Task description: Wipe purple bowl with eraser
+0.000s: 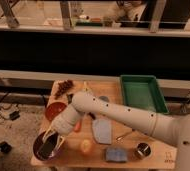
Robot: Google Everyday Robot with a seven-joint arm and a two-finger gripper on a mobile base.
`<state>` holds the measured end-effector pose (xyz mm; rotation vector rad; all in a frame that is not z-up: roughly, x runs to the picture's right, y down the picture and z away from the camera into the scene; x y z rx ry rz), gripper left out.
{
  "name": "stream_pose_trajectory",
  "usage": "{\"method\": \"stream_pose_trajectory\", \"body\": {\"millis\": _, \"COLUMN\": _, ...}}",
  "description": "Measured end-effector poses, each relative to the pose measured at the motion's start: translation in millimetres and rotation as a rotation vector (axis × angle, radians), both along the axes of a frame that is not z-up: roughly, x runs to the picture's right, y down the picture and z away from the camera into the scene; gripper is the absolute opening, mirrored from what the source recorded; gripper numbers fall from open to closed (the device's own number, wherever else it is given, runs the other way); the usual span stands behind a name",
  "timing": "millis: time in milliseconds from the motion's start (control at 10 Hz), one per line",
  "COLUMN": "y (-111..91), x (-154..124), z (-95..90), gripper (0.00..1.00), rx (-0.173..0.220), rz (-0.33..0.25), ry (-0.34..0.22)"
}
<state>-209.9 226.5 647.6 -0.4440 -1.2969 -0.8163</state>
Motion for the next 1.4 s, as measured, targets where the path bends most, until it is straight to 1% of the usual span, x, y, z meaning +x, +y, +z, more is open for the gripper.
{"method": "stream_pose_trajectory", "body": {"millis": 100, "y": 1, "x": -7, "z": 0.0, "gripper": 0.06, "rx": 0.015, "rz": -0.011, "ry": -0.021}}
{"method": "stream_pose_trajectory", "body": {"millis": 200, "y": 0, "x": -9, "z": 1.6, "gripper": 0.06, "rx": 0.029, "rz": -0.015, "ry": -0.036}}
{"method": "stream_pose_trajectory", "body": {"millis": 300, "y": -1, "x": -8, "z": 3.6, "gripper": 0.06, "rx": 0.031, "rz": -0.013, "ry": -0.04}}
{"method": "stream_pose_trajectory", "body": {"millis": 500, "y": -1, "x": -1, "z": 11.5, "gripper": 0.06, "rx": 0.026, "rz": -0.002, "ry": -0.032}}
{"method": "stream_pose_trajectory", "body": {"millis": 800, "y": 1, "x": 2, "z": 21.9, "gripper": 0.06, "rx": 0.014, "rz": 0.0, "ry": -0.023}}
{"method": "stream_pose_trajectory", "body": {"millis": 1000, "y": 3, "x": -2, "z": 27.0, "gripper": 0.06, "rx": 0.009, "rz": -0.007, "ry": -0.022}}
{"method": "stream_pose_trajectory", "body": {"millis": 1400, "y": 1, "x": -19, "z": 32.7, "gripper": 0.06, "rx": 0.015, "rz": -0.024, "ry": -0.034}}
